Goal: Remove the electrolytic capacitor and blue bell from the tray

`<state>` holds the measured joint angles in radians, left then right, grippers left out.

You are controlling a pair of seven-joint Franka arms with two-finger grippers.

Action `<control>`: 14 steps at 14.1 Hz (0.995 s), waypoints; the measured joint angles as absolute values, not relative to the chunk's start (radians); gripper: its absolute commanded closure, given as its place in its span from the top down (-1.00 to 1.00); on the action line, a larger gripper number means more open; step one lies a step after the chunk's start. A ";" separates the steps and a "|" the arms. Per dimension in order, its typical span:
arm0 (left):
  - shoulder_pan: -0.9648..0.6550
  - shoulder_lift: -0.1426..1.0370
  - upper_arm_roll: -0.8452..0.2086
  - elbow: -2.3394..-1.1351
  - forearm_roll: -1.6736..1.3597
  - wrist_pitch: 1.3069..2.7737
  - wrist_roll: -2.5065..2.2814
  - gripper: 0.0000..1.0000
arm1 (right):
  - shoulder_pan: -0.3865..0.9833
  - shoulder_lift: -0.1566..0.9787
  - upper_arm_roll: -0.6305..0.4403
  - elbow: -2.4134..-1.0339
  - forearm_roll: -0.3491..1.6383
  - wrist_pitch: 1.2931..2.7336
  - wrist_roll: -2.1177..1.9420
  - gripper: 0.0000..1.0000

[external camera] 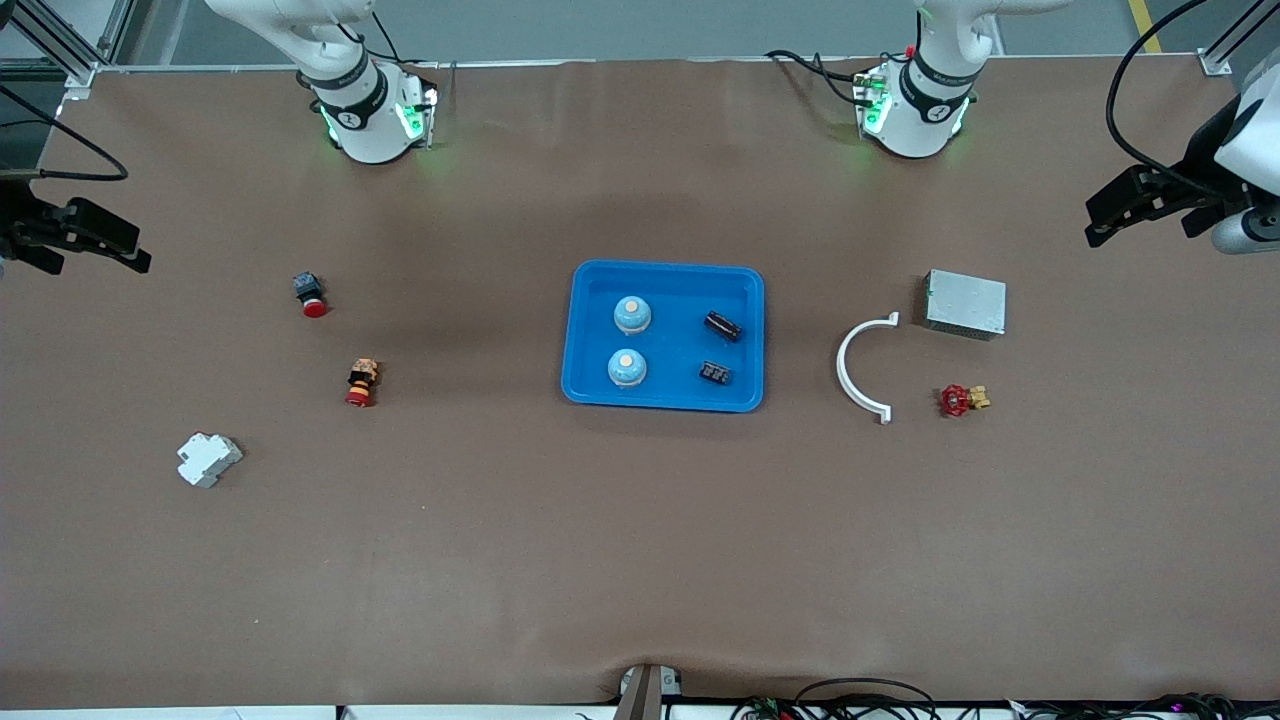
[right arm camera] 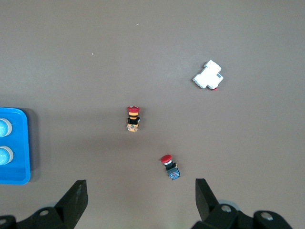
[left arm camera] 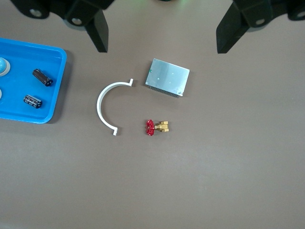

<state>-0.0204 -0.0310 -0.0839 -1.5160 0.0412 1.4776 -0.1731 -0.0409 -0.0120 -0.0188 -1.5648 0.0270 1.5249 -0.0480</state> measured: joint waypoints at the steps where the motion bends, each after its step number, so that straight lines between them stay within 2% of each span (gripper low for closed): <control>1: -0.020 -0.031 -0.084 -1.516 0.041 1.478 -0.173 1.00 | -0.041 -0.012 -0.020 -1.565 0.027 1.525 -0.048 1.00; 9: -0.019 -0.016 -0.084 -1.526 0.041 1.476 -0.173 1.00 | -0.051 -0.012 -0.024 -1.579 0.041 1.526 -0.030 1.00; 14: -0.019 0.031 -0.084 -1.549 -0.028 1.475 -0.184 1.00 | 0.017 -0.011 0.002 -1.638 0.080 1.557 0.268 1.00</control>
